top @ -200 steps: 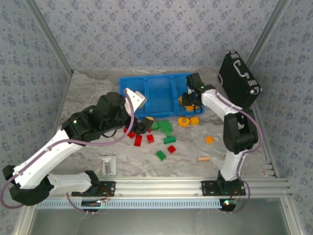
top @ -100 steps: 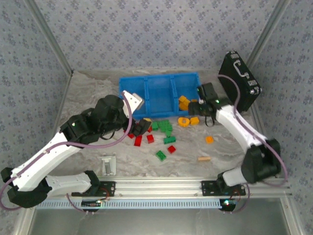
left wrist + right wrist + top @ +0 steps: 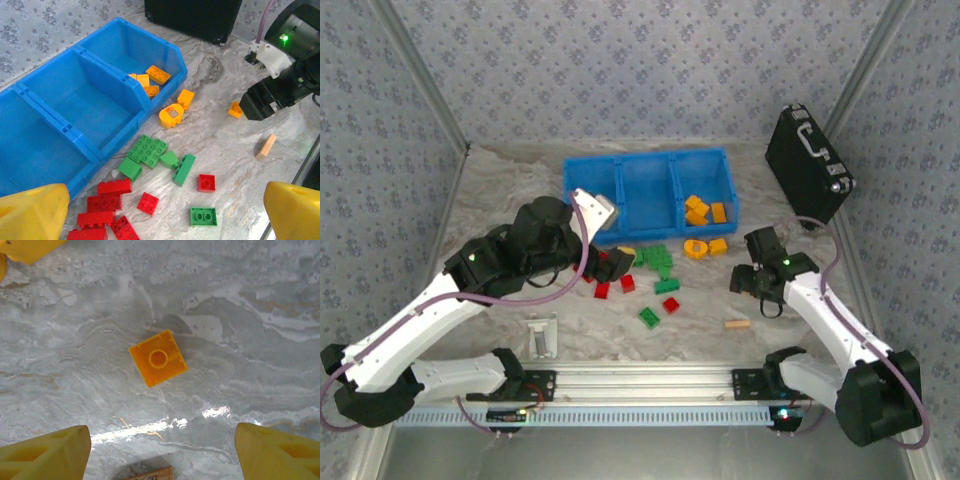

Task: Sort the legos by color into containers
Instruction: Place the lego in the container, then pick up the lego from the bottom-right of the table.

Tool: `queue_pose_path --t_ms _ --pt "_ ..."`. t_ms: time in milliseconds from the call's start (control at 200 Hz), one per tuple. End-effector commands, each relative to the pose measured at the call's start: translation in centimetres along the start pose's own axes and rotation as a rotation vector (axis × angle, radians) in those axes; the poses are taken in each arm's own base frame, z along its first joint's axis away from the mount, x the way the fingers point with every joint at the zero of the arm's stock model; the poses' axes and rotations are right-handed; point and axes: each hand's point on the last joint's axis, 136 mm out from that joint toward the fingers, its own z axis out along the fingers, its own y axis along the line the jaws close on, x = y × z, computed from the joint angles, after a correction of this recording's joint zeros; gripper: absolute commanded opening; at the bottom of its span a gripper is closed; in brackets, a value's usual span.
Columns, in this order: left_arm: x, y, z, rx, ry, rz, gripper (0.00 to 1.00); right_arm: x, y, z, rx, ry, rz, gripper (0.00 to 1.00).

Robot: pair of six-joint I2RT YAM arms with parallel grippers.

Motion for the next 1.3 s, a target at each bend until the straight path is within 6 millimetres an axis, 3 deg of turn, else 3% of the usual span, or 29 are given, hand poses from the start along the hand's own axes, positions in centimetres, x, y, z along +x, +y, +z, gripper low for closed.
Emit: queue_pose_path --t_ms 0,210,545,700,1295 --pt "-0.5 -0.9 -0.6 0.05 -0.03 -0.015 1.0 0.6 -0.8 0.7 0.046 0.024 0.079 0.78" --pt "-0.6 -0.7 -1.5 0.043 -0.062 -0.031 1.0 0.5 -0.5 3.4 0.06 0.059 0.089 0.76" --pt "-0.3 -0.6 -2.1 0.044 -0.076 -0.05 1.0 -2.0 -1.0 4.7 0.078 0.066 0.085 0.74" --pt "-0.6 -0.8 -2.4 0.054 -0.085 -0.043 1.0 -2.7 -0.2 5.9 0.047 0.079 0.081 0.71" --pt "-0.9 -0.4 -2.4 0.029 -0.085 -0.025 1.0 -2.4 0.8 7.3 0.01 0.095 0.079 0.34"
